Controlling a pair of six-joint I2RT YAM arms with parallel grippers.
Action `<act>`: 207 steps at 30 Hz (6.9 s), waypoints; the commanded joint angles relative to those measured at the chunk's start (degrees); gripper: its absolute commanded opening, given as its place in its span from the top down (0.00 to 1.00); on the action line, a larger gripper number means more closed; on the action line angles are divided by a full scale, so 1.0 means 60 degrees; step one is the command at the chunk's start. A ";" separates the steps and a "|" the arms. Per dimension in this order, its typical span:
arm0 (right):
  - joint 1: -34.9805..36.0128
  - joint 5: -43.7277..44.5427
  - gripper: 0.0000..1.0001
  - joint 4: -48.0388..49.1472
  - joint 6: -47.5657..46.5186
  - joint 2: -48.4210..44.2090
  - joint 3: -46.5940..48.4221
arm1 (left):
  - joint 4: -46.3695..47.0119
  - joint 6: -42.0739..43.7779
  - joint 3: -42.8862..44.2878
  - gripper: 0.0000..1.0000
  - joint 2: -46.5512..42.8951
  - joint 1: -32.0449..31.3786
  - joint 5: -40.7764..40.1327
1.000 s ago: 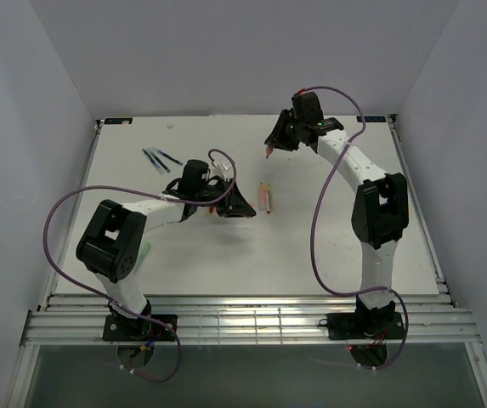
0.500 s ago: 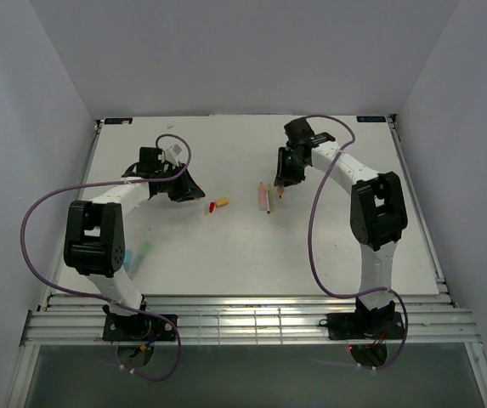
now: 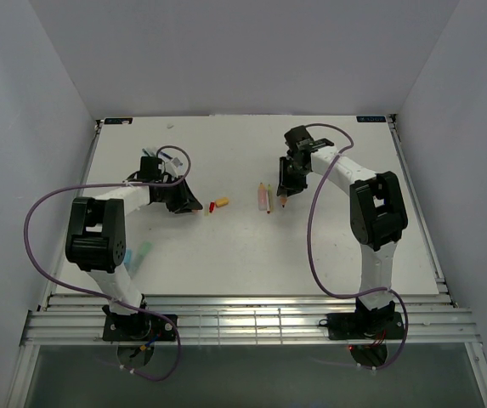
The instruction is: Open the pen caps
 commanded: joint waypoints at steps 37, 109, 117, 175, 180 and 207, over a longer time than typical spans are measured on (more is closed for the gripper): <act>-0.0124 -0.0485 0.67 0.0198 -0.0475 0.1145 0.0757 | 0.0368 -0.0649 -0.0676 0.52 -0.0395 0.0049 0.0072; 0.1063 -0.0265 0.34 -0.1633 -0.1530 -0.4261 -0.2788 | -0.4101 -0.0356 0.8919 0.48 0.4101 0.1850 -0.5232; 0.1077 -0.0236 0.34 -0.1530 -0.1501 -0.4363 -0.3066 | -0.3895 -0.0547 0.8715 0.48 0.4336 0.1807 -0.4952; 0.0946 -0.0105 0.35 -0.1252 -0.1574 -0.4568 -0.3799 | -0.4071 0.0156 0.8539 0.52 0.5258 0.1294 -0.6153; 0.0946 -0.0105 0.36 -0.1208 -0.1574 -0.4553 -0.3799 | -0.4217 0.0259 0.8422 0.55 0.5288 0.1279 -0.6285; 0.0931 -0.0104 0.36 -0.1105 -0.1633 -0.4963 -0.4048 | -0.3691 -0.0458 0.5333 1.00 0.3137 0.1279 -0.7149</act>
